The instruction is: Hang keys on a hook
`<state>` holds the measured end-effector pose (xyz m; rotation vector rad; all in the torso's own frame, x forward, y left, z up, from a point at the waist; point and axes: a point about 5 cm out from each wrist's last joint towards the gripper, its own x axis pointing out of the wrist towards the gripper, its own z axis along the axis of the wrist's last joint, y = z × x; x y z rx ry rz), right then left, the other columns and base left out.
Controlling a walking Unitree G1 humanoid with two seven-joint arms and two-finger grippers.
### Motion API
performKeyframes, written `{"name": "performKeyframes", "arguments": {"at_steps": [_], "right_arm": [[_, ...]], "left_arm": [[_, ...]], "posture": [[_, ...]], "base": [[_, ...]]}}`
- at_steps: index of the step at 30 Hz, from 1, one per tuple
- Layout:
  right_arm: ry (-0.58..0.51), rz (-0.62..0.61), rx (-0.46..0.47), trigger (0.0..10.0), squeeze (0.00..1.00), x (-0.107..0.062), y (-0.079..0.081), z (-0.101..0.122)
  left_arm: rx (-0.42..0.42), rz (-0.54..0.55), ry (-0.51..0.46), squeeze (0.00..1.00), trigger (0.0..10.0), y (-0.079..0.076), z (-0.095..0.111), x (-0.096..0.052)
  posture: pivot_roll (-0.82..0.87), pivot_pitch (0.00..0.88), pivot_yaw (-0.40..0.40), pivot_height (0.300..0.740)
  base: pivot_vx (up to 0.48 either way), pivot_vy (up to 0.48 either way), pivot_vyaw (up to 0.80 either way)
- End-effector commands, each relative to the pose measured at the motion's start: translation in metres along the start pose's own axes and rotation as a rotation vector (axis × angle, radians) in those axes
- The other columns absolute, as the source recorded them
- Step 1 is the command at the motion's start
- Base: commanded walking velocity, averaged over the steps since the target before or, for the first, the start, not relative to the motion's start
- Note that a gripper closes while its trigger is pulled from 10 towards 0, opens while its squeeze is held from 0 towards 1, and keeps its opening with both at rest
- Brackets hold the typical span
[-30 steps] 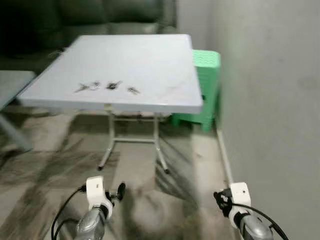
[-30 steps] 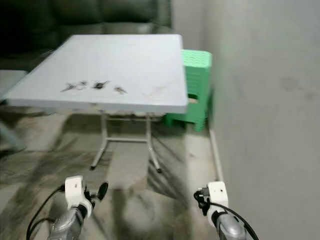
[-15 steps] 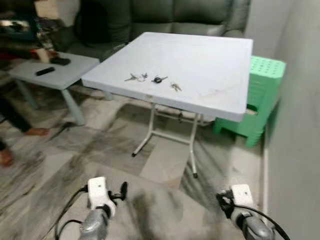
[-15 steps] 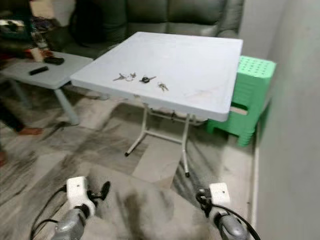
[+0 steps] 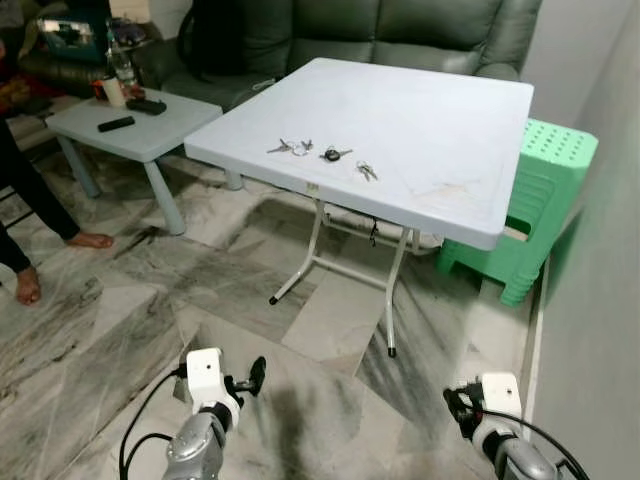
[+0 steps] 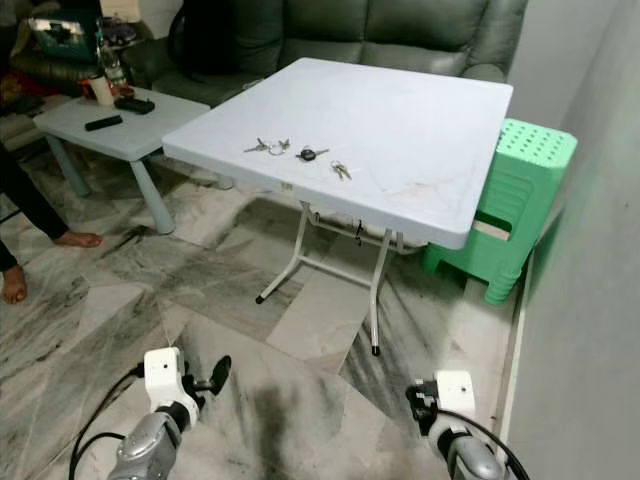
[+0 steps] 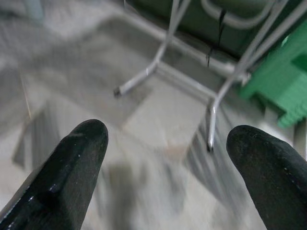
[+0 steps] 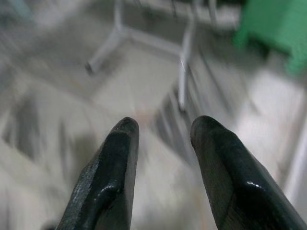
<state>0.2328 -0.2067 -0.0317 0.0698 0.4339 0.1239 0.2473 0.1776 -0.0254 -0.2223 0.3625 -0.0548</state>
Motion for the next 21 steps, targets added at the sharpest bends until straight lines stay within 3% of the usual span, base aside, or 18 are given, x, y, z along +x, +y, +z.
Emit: {"name": "performKeyframes", "arguments": {"at_steps": [1,4,6,7,13,21], "right_arm": [[-0.126,0.025,-0.005,10.0,0.00,0.008,0.000,0.025],[-0.294,0.076,-0.025,10.0,0.00,0.014,0.007,0.059],[-0.314,0.082,-0.029,10.0,0.00,0.014,0.008,0.064],[-0.370,0.098,-0.052,10.0,0.00,0.014,0.010,0.076],[-0.478,0.136,-0.105,10.0,0.00,0.011,0.016,0.102],[-0.599,0.184,-0.081,10.0,0.00,0.000,0.032,0.132]], "left_arm": [[0.023,-0.031,-0.101,0.00,10.0,0.000,0.021,0.006],[0.053,-0.071,-0.234,0.00,10.0,-0.003,0.049,0.009],[0.055,-0.077,-0.249,0.00,10.0,-0.004,0.053,0.009],[0.077,-0.092,-0.292,0.00,10.0,-0.005,0.063,0.009],[0.077,-0.108,-0.387,0.00,10.0,-0.010,0.086,0.008],[0.127,-0.169,-0.487,0.00,10.0,-0.030,0.106,-0.004]], "posture": [[-0.01,0.000,-0.023,0.721],[-0.02,0.000,-0.018,0.721],[-0.02,0.000,-0.018,0.721],[-0.02,0.000,-0.018,0.721],[-0.01,0.000,-0.025,0.721],[-0.01,0.000,-0.030,0.721]], "base": [[0.000,0.000,0.00],[0.000,0.000,0.00],[0.000,0.000,0.00],[0.000,0.000,0.00],[0.000,0.000,0.00],[0.000,0.000,0.00]]}}
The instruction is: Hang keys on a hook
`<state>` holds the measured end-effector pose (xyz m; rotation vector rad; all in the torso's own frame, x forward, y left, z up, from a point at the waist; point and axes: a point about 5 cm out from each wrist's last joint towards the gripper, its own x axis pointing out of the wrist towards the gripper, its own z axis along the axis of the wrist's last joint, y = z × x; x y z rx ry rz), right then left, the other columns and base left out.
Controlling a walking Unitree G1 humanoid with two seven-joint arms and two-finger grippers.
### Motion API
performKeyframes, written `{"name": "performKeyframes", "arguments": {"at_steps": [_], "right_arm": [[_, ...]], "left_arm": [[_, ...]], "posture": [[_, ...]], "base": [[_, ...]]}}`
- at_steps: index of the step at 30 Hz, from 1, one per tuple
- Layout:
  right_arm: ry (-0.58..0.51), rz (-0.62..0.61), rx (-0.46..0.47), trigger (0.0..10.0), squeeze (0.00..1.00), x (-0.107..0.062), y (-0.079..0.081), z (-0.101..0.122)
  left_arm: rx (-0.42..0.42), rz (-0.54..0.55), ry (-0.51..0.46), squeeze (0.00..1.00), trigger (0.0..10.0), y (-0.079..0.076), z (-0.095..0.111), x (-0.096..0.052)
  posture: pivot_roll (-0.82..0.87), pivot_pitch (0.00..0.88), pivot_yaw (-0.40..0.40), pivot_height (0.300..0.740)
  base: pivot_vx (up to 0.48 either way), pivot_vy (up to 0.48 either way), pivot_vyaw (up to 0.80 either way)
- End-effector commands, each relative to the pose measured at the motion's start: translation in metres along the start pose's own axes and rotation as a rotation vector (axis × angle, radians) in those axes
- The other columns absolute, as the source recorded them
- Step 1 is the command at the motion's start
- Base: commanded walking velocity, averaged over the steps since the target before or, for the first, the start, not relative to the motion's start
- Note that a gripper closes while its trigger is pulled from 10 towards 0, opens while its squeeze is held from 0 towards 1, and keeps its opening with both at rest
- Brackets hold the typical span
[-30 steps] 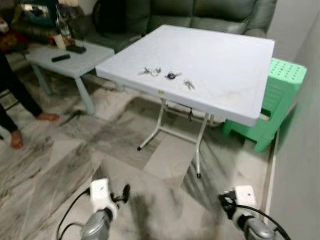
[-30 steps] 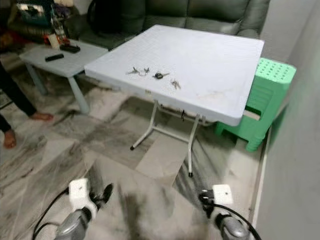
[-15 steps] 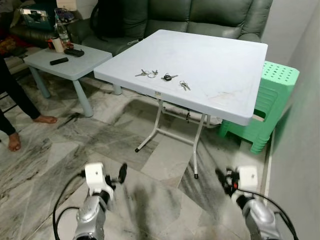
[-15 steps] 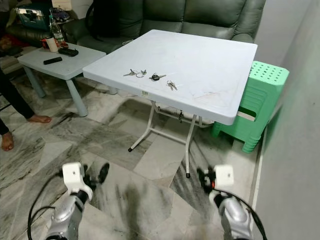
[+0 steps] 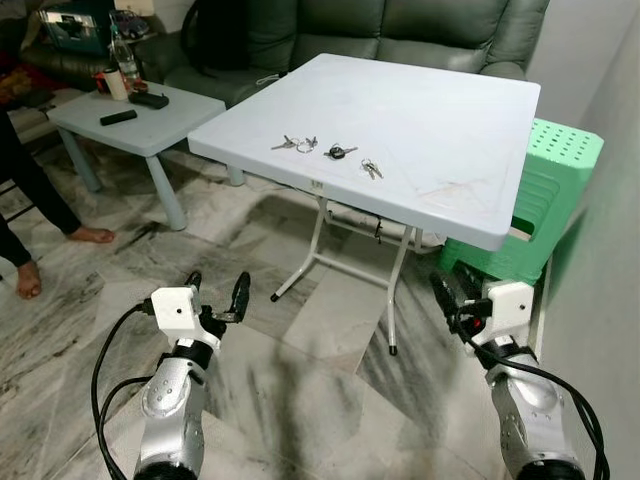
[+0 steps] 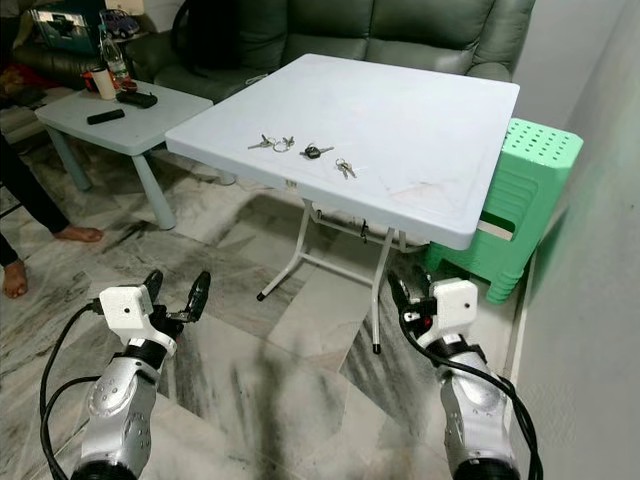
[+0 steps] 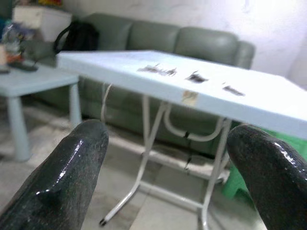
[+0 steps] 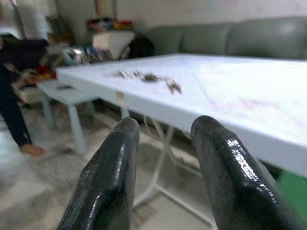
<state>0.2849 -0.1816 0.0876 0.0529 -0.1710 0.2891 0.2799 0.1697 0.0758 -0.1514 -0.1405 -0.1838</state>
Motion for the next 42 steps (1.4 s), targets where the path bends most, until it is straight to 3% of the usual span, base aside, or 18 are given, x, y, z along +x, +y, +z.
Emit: {"name": "performKeyframes", "arguments": {"at_steps": [1,8,24,42], "right_arm": [[-0.034,0.009,0.016,10.0,0.00,0.002,0.004,0.011],[-0.067,0.016,0.028,10.0,0.00,0.003,0.009,0.027],[-0.026,0.020,0.041,10.0,0.00,-0.001,0.012,0.030],[-0.016,0.030,0.035,10.0,0.00,-0.002,0.013,0.032]], "left_arm": [[0.004,-0.014,-0.018,0.00,10.0,-0.005,0.010,0.000],[-0.036,-0.013,-0.039,0.00,10.0,-0.010,0.021,-0.003],[-0.052,0.006,-0.008,0.00,10.0,-0.010,0.025,-0.006],[-0.056,0.003,-0.013,0.00,10.0,-0.012,0.028,-0.004]], "posture": [[-0.01,0.000,-0.032,0.721],[-0.01,0.000,-0.035,0.721],[-0.01,0.000,-0.041,0.721],[-0.01,0.002,-0.044,0.721]], "base": [[0.000,0.000,0.00],[0.000,0.000,0.00],[0.000,0.000,0.00],[0.296,0.000,0.00]]}}
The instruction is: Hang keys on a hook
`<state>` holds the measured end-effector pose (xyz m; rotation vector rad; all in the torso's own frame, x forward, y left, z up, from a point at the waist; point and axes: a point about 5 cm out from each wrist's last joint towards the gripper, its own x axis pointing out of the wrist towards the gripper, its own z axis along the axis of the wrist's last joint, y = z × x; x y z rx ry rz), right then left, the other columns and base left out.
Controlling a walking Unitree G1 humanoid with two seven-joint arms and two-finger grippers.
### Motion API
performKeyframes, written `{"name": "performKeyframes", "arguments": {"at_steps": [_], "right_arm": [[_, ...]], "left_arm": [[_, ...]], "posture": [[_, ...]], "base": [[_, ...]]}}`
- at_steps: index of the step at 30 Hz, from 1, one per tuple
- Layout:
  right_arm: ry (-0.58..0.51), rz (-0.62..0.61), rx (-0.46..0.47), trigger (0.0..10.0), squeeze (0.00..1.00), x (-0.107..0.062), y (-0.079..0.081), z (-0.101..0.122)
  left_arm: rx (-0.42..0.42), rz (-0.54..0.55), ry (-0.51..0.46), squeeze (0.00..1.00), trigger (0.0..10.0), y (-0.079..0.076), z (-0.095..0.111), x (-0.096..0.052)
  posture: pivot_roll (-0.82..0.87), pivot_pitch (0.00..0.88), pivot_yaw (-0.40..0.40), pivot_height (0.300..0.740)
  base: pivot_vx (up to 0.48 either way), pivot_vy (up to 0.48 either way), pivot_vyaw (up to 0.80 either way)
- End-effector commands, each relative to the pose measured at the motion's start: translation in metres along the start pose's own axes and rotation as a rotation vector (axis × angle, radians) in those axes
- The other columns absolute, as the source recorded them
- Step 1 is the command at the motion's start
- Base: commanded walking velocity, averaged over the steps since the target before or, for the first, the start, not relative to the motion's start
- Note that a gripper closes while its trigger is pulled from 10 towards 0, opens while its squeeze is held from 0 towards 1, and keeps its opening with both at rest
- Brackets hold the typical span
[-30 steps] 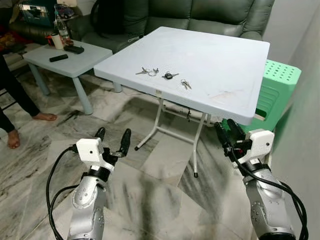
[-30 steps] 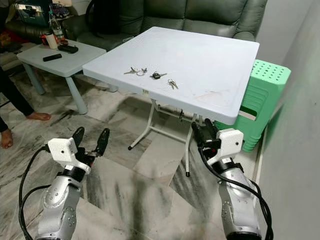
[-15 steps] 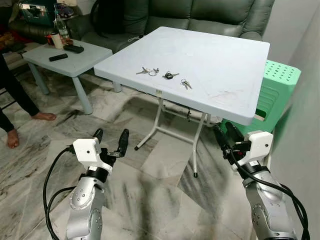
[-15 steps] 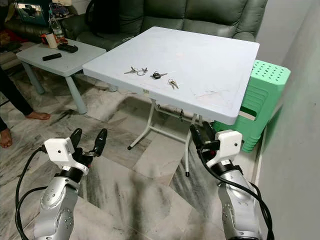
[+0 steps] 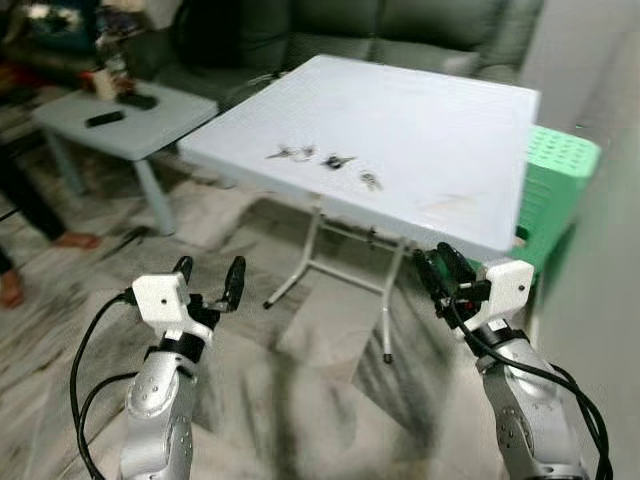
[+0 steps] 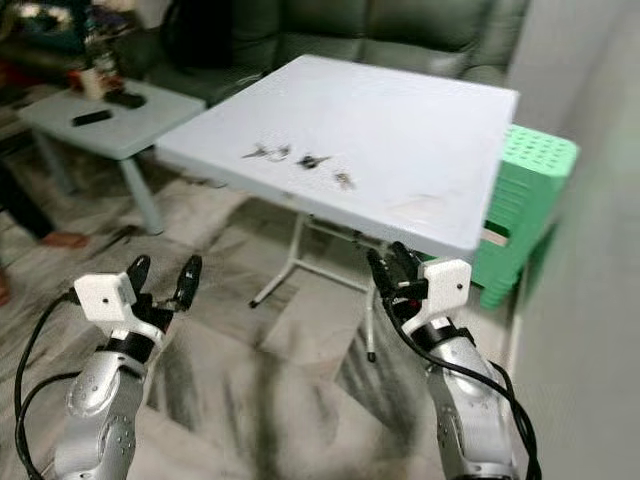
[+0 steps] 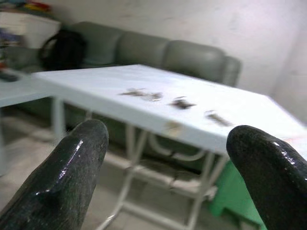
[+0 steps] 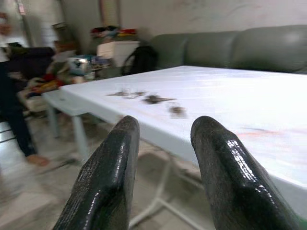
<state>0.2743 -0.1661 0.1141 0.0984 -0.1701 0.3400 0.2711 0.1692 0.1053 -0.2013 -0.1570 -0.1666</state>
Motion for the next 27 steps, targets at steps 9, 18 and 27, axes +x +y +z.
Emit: {"name": "performKeyframes", "arguments": {"at_steps": [9,18,27], "right_arm": [[-0.010,-0.011,-0.018,10.0,0.00,-0.0008,-0.0052,0.0066],[-0.007,-0.002,-0.024,10.0,0.00,-0.0010,-0.0048,0.0075],[-0.006,0.003,-0.029,10.0,0.00,-0.0014,-0.0047,0.0080]], "left_arm": [[-0.015,-0.010,0.016,0.00,10.0,-0.0056,-0.0024,-0.0002],[-0.016,-0.005,0.021,0.00,10.0,-0.0061,-0.0030,-0.0016],[-0.020,-0.003,0.024,0.00,10.0,-0.0064,-0.0037,-0.0025]], "posture": [[-0.01,0.004,-0.047,0.721],[-0.01,0.009,-0.052,0.721],[-0.01,0.012,-0.055,0.721]], "base": [[0.319,0.000,0.00],[0.319,0.000,0.00],[0.320,0.000,0.00]]}}
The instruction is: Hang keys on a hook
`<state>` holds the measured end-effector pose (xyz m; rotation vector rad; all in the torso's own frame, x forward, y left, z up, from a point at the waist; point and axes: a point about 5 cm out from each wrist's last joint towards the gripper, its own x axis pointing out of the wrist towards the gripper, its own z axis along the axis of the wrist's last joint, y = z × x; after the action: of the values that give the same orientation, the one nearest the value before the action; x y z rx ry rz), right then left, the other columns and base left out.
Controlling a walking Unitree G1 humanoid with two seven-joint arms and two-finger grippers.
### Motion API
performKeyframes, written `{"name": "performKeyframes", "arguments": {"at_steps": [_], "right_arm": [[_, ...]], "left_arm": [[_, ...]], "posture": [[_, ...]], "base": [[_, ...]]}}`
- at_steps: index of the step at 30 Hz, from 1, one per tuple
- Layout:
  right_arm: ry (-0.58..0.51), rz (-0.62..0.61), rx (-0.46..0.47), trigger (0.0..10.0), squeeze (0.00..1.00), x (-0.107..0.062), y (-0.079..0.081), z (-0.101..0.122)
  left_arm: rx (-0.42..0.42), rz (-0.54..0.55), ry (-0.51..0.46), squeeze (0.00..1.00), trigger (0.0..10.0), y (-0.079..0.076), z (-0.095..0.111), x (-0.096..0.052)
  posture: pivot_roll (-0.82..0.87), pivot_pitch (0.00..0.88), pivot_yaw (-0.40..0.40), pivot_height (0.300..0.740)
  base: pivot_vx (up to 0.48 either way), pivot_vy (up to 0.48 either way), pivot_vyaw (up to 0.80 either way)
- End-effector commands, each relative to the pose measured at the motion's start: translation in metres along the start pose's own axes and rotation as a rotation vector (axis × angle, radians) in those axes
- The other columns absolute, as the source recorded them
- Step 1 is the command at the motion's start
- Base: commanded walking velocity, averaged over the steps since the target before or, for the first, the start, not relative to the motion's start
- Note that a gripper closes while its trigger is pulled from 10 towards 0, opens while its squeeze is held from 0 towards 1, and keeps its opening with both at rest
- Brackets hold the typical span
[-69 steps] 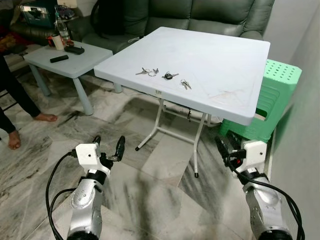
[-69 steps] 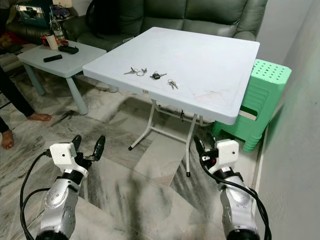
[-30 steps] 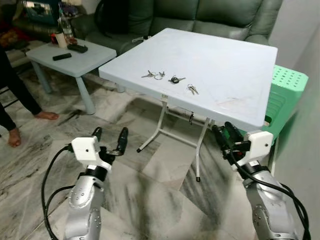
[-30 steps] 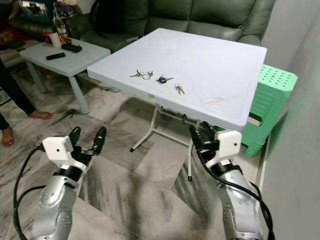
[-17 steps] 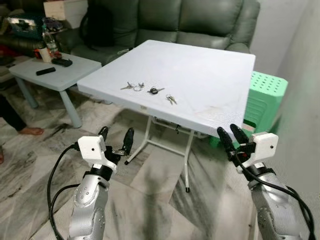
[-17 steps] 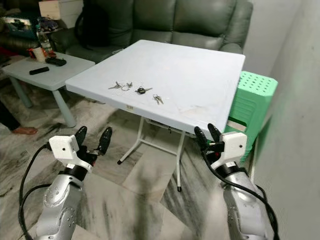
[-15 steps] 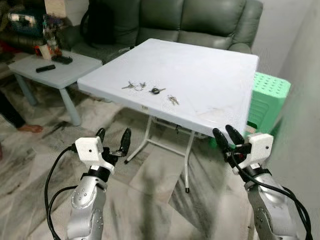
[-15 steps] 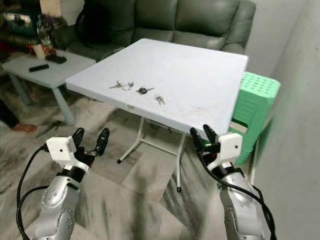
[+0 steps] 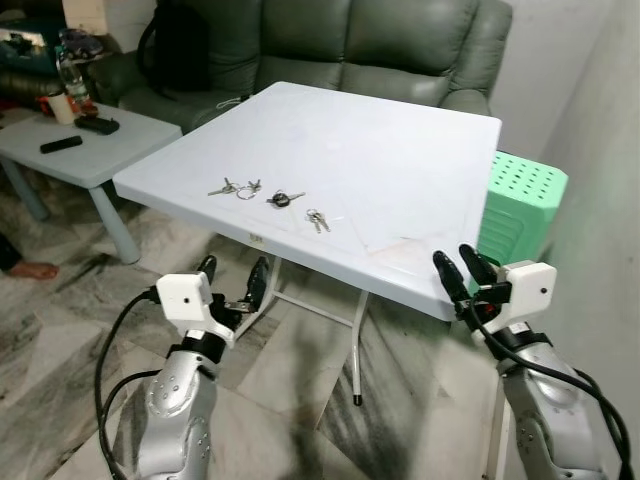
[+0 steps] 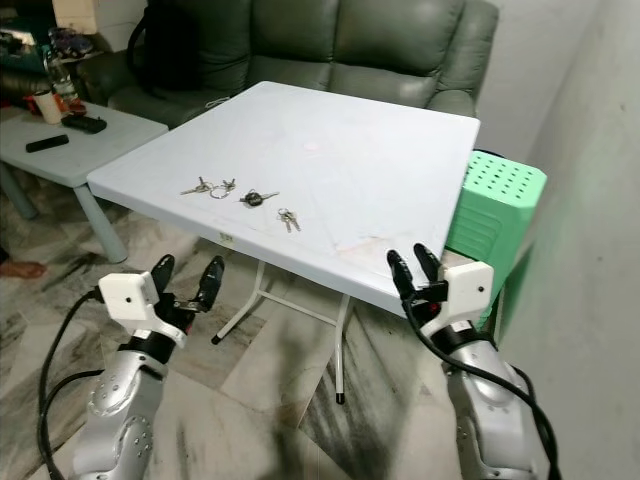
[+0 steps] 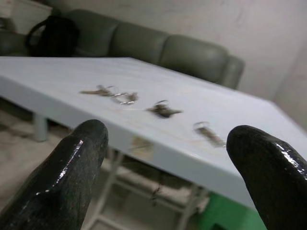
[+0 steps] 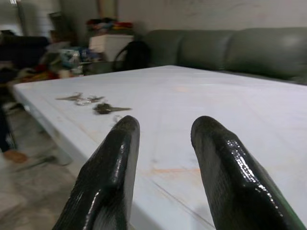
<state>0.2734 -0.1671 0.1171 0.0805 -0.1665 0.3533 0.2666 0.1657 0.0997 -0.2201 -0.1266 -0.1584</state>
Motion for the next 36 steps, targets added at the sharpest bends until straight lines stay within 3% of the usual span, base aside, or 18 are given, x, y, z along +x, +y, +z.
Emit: {"name": "performKeyframes", "arguments": {"at_steps": [1,11,36], "right_arm": [[-0.012,-0.012,-0.014,10.0,0.00,-0.0009,-0.0043,0.0047],[-0.011,-0.008,-0.020,10.0,0.00,-0.0003,-0.0045,0.0056],[-0.009,-0.001,-0.027,10.0,0.00,-0.0017,-0.0042,0.0062]], "left_arm": [[0.000,-0.016,-0.004,0.00,10.0,-0.0034,0.0018,0.0022],[-0.013,-0.011,-0.003,0.00,10.0,-0.0044,0.0010,0.0027],[-0.022,-0.011,0.000,0.00,10.0,-0.0068,-0.0007,0.0021]], "posture": [[-0.01,0.009,-0.055,0.721],[-0.01,0.011,-0.059,0.721],[-0.01,0.014,-0.064,0.721]], "base": [[0.319,0.000,0.00],[0.367,0.000,0.00],[0.332,0.346,0.00]]}}
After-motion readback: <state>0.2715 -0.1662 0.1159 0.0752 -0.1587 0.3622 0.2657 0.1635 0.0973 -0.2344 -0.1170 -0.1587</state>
